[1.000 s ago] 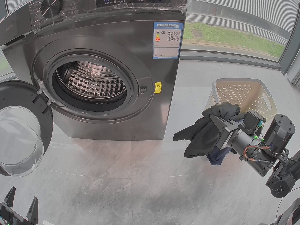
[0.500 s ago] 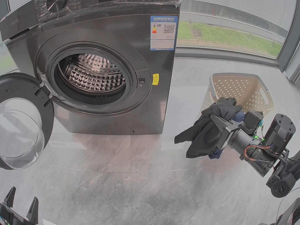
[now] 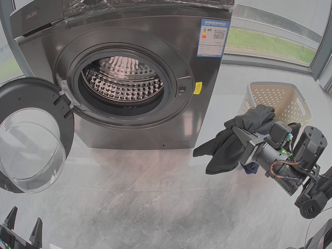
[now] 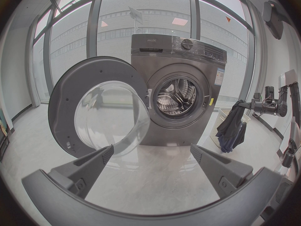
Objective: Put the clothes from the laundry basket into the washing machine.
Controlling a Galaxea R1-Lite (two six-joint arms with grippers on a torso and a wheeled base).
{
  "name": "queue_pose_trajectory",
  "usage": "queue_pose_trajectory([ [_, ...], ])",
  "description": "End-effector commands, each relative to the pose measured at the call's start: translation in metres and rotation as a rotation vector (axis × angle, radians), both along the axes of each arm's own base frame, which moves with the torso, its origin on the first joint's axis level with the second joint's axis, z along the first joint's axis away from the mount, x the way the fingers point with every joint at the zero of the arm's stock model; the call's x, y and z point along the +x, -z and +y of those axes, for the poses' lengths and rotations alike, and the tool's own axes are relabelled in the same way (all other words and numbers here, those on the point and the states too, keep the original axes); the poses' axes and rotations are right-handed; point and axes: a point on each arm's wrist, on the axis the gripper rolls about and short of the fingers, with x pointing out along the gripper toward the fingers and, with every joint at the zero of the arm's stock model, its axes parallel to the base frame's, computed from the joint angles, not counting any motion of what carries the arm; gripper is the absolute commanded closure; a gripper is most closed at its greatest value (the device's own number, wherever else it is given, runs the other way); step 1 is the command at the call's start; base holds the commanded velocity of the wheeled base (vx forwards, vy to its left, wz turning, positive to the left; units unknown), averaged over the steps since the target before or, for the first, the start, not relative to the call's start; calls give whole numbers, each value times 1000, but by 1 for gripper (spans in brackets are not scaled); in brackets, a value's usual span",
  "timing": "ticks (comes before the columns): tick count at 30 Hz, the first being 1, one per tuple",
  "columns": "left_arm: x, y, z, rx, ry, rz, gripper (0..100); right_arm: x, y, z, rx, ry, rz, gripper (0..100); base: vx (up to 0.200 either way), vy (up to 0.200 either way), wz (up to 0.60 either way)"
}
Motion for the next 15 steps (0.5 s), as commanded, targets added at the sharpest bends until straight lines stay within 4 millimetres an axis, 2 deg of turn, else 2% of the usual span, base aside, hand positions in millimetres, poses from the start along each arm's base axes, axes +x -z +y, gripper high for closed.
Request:
queue_pose_trajectory([
  [1, 1, 5, 0, 0, 0, 8, 0, 0, 0, 0, 0, 0, 0, 100, 0, 0, 0],
  [4, 1, 5, 0, -1, 0, 8, 0, 0, 0, 0, 0, 0, 0, 100, 0, 0, 0],
  [10, 1, 5, 0, -1, 0, 8, 0, 0, 2, 0, -2, 0, 6, 100, -200, 0, 0],
  [15, 1, 5, 0, 0, 0, 8, 0, 0, 2, 0, -4, 0, 9, 100, 0, 0, 0],
])
